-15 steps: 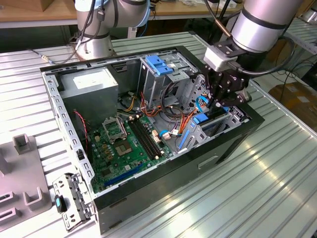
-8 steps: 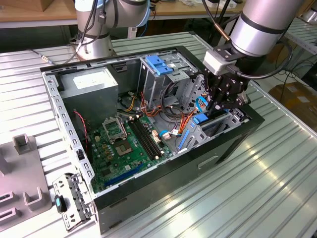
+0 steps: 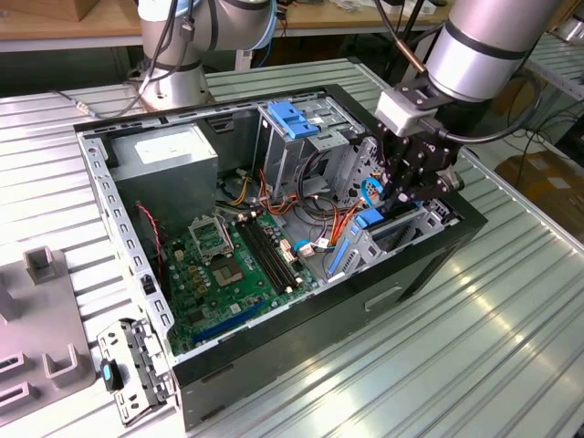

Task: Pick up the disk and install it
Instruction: 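Insert the second disk wire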

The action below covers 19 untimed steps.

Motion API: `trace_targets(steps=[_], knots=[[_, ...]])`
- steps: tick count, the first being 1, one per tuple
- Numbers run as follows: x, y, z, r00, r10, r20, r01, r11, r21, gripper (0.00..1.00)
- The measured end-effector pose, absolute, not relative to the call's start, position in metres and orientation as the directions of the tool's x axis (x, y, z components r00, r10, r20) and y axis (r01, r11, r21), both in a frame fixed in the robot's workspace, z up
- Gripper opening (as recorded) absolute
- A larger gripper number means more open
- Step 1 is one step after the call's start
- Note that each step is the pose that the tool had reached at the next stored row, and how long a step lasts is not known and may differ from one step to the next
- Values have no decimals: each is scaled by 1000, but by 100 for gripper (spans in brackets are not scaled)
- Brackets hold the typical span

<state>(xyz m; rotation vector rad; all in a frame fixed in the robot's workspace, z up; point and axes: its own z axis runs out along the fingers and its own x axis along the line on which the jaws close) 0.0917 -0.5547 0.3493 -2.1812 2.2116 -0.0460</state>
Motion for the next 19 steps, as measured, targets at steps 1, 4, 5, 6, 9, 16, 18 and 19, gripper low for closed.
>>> trace_targets(steps=[1, 4, 5, 6, 9, 16, 18, 19], knots=[[92, -555, 352, -14, -1000, -4, -999, 14, -46, 24], [92, -555, 355, -14, -1000, -4, -999, 14, -46, 24], [92, -555, 355, -14, -1000, -4, -999, 14, -46, 24], [92, -555, 355, -14, -1000, -4, -999, 14, -46, 24], [92, -555, 355, -14, -1000, -4, -999, 14, -46, 15], [92, -555, 355, -14, -1000, -3, -999, 14, -46, 11], [92, -555, 355, -14, -1000, -3, -999, 14, -46, 11], [92, -555, 355, -14, -1000, -3, -999, 14, -46, 11]])
